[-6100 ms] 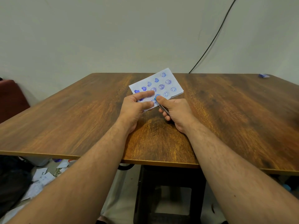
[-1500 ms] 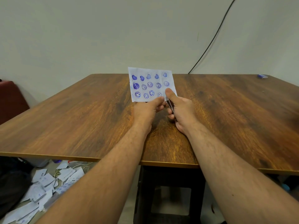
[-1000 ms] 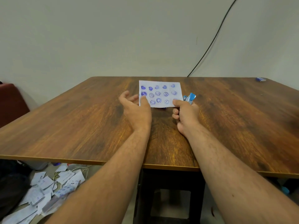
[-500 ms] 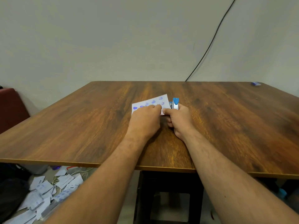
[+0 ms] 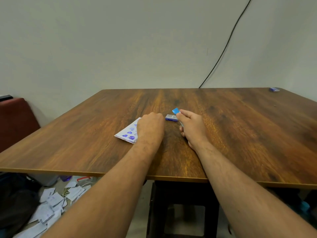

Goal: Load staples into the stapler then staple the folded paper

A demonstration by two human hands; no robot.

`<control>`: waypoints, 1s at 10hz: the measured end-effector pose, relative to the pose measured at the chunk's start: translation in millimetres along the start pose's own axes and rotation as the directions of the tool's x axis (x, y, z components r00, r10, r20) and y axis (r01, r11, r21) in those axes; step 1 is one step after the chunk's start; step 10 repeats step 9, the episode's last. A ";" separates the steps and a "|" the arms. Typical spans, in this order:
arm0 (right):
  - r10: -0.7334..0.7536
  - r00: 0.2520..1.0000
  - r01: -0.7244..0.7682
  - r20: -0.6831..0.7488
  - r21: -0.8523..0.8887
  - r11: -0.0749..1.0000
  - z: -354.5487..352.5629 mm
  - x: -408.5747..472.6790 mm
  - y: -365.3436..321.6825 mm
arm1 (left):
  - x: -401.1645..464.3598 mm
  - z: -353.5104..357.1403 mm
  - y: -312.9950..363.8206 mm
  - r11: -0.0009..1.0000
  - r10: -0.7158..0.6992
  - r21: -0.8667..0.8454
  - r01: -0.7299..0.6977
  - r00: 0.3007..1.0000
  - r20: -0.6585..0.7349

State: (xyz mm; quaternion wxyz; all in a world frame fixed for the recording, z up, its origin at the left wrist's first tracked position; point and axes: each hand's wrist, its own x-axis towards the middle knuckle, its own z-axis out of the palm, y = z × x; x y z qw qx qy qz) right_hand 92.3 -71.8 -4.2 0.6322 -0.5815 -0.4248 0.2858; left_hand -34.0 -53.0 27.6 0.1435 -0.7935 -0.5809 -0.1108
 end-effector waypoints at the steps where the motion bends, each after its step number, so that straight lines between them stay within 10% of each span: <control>1: -0.209 0.977 0.176 -0.034 -0.413 0.893 -8.0 3.9 1.7 | 1.0 0.5 0.6 0.999 0.045 -0.020 -0.046 0.999 -0.005; 4: -0.096 0.944 0.327 0.315 -0.855 0.403 -33.7 12.9 -14.8 | 29.2 11.1 -12.6 0.949 0.106 -0.293 -0.119 0.992 -0.061; 10: -0.382 0.876 0.430 0.293 -0.835 0.345 -16.3 171.4 -4.3 | 180.2 70.0 -24.5 0.941 0.161 -0.281 -0.187 0.980 -0.114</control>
